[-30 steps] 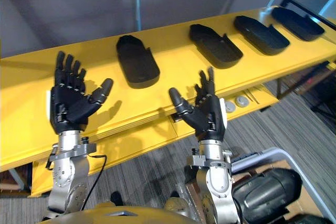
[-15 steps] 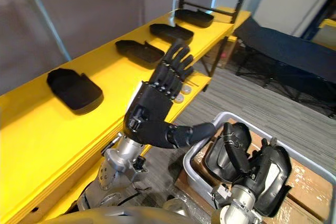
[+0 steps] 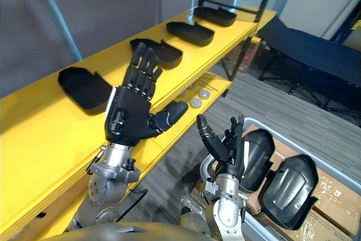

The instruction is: Walk over and take three plastic housings, then place them on the shelf

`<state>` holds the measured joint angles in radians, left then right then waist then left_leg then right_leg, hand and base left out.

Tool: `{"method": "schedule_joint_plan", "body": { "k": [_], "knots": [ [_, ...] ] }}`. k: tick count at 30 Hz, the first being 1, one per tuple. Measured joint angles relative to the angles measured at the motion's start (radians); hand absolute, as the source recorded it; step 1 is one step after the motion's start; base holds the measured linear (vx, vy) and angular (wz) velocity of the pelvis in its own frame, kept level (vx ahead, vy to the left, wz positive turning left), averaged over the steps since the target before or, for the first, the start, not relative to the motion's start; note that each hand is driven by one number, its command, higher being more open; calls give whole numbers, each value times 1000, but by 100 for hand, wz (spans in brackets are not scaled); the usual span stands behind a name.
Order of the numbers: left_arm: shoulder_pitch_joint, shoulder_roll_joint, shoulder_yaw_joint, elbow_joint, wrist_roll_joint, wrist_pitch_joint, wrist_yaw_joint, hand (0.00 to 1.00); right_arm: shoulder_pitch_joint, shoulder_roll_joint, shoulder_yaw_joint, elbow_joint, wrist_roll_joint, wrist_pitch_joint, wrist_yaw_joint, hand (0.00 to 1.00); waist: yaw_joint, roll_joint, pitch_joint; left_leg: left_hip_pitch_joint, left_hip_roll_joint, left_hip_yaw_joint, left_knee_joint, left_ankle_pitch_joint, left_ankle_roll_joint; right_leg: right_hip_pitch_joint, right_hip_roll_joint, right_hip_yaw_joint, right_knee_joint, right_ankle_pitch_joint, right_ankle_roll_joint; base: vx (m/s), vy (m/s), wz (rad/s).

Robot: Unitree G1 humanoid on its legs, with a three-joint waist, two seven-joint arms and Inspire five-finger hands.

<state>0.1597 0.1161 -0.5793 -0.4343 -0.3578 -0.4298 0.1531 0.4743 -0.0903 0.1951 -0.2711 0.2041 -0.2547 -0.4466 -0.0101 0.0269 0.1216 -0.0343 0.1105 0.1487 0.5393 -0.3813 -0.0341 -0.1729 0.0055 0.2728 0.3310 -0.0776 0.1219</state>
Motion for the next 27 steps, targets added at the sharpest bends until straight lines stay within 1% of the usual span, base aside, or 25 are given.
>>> {"method": "schedule_joint_plan", "body": {
  "k": [2, 3, 4, 5, 6, 7, 8, 9, 10, 12, 13, 14, 15, 16, 17, 18, 19, 20, 21, 22, 23, 24, 25, 26, 27],
  "knots": [
    [2, 0, 0, -1, -52, -10, -33, 100, 12, 13, -4, 0, 0, -1, -10, 100, 3, -9, 29, 3, -5, -8, 36, -23, 13, -7, 0, -8, 33, 0, 3, -156, 104, -33],
    [7, 0, 0, -1, -81, -10, -61, 100, 27, 21, -4, 1, 0, -6, -14, 100, 2, -18, 39, 2, -8, 4, 51, -36, 24, -13, -3, -17, 33, 11, 16, -213, 120, -46],
    [10, 0, 0, 0, -85, -10, -70, 100, 34, 23, -4, 1, 0, -11, -14, 100, 2, -22, 44, 2, -7, 18, 57, -42, 28, -16, -4, -24, 27, 23, 18, -260, 120, -70],
    [18, 0, -3, 2, -92, -10, -82, 100, 48, 24, -4, 1, 3, -24, 1, 100, 4, -27, 49, 2, 8, 54, 67, -49, 35, -15, -4, -37, -15, 61, 21, -206, 76, -72],
    [25, 1, -2, 2, -95, -11, -87, 100, 53, 24, -4, 1, 9, -29, 10, 100, 5, -30, 51, 4, 16, 77, 62, -47, 38, -9, -13, -47, -53, 73, 15, -260, 114, -99],
    [39, 1, -2, 4, -95, -13, -85, 100, 53, 22, 0, 5, 11, -41, 36, 100, 4, -29, 61, 14, 25, 131, 29, -27, 52, -1, -52, -115, -93, 76, 4, -238, 94, -119],
    [46, 3, 4, 6, -69, -15, -59, 100, 34, 11, 18, 22, 11, -63, 66, 100, 7, -42, 56, 22, 38, 190, -10, 1, 58, -35, -81, -195, -67, 74, 1, -217, 81, -123],
    [46, 4, 10, 9, -57, -15, -44, 100, 13, 4, 30, 36, 11, -67, 82, 100, 7, -47, 54, 25, 44, 214, -33, 18, 59, -48, -86, -230, -45, 67, -7, -223, 16, -127],
    [30, 7, 28, 29, -25, -15, -10, 100, -45, -14, 65, 69, 10, -72, 102, 100, 4, -52, 49, 24, 60, 257, -93, 65, 59, -62, -94, -296, 31, 44, -40, -177, -16, -84],
    [10, 19, 44, 48, -9, -3, 20, 100, -116, -29, 101, 110, 7, -75, 103, 100, 1, -53, 50, 19, 69, 271, -148, 116, 55, -52, -115, -343, 119, 11, -77, -124, -63, -45],
    [-2, 30, 61, 63, 14, 4, 39, 100, -172, -32, 125, 148, 7, -74, 92, 100, 1, -57, 47, 3, 71, 272, -177, 149, 48, -25, -151, -373, 171, -12, -85, -110, -219, -16],
    [-3, 35, 83, 75, 14, 16, 47, 100, -227, -32, 150, 189, 6, -59, 73, 100, 7, -59, 46, -10, 72, 273, -194, 173, 40, 16, -199, -397, 199, -24, -98, -110, -256, -12],
    [-1, 42, 106, 85, 13, 29, 57, 100, -274, -32, 176, 235, 6, -43, 57, 100, 13, -70, 39, -19, 73, 273, -204, 190, 26, 60, -253, -421, 198, -22, -107, -94, -252, -11],
    [0, 42, 113, 87, 13, 33, 58, 100, -284, -32, 183, 246, 6, -38, 52, 100, 14, -70, 38, -22, 73, 274, -206, 194, 21, 70, -267, -425, 195, -20, -108, -82, -237, -13],
    [0, 44, 138, 96, 11, 44, 59, 100, -313, -30, 205, 285, 6, -19, 38, 100, 19, -72, 38, -34, 71, 272, -206, 211, -2, 87, -275, -433, 156, -10, -92, -100, -272, -18],
    [1, 42, 146, 116, 11, 57, 58, 100, -319, -36, 211, 304, 6, 4, 23, 100, 26, -49, 28, -43, 69, 221, -245, 232, -19, 79, -249, -468, 133, -7, -97, -91, -243, -26],
    [1, 42, 144, 119, 11, 67, 56, 100, -312, -42, 209, 309, 6, 11, 15, 100, 33, -40, 22, -44, 65, 192, -269, 248, -22, 75, -235, -467, 117, -5, -100, -71, -173, -35],
    [5, 46, 139, 119, 10, 68, 43, 100, -296, -50, 207, 314, 6, 21, 0, 100, 30, -31, 17, -43, 81, 187, -297, 276, -33, 85, -207, -466, 62, -5, -99, -43, -174, -45],
    [5, 51, 137, 119, 9, 68, 23, 100, -280, -54, 206, 315, 6, 24, -7, 100, 27, -32, 16, -44, 106, 203, -306, 292, -45, 107, -183, -470, -9, -4, -77, -55, -241, -50],
    [6, 52, 138, 119, 7, 68, 19, 100, -272, -60, 203, 315, 6, 24, -8, 100, 28, -36, 16, -44, 119, 216, -304, 296, -48, 120, -175, -479, -47, -5, -57, -61, -302, -67],
    [5, 49, 139, 121, 4, 65, 18, 100, -260, -62, 192, 315, 6, 24, 4, 100, 24, -50, 14, -44, 131, 242, -295, 299, -51, 143, -169, -520, -115, -21, -28, -76, -332, -73],
    [4, 41, 146, 125, -15, 63, 19, 100, -255, -68, 174, 316, 7, 24, 26, 100, 3, -48, 18, -47, 142, 248, -279, 299, -51, 167, -150, -539, -166, -27, -15, -65, -275, -64],
    [2, 34, 147, 131, -35, 63, 21, 100, -253, -75, 161, 316, 7, 24, 38, 100, -6, -34, 25, -45, 150, 244, -273, 299, -51, 175, -137, -538, -179, -19, -18, -63, -213, -37],
    [-1, 23, 145, 143, -45, 61, 33, 100, -242, -91, 134, 318, 7, 24, 63, 100, -35, -16, 31, -42, 166, 228, -267, 304, -43, 182, -119, -535, -185, -14, -24, -71, -146, -22],
    [-6, 8, 138, 159, -75, 59, 36, 100, -230, -111, 104, 326, 6, 24, 89, 100, -52, -4, 30, -37, 175, 221, -266, 314, -29, 182, -105, -529, -185, -11, -33, -74, -127, -26]
  ]
}}
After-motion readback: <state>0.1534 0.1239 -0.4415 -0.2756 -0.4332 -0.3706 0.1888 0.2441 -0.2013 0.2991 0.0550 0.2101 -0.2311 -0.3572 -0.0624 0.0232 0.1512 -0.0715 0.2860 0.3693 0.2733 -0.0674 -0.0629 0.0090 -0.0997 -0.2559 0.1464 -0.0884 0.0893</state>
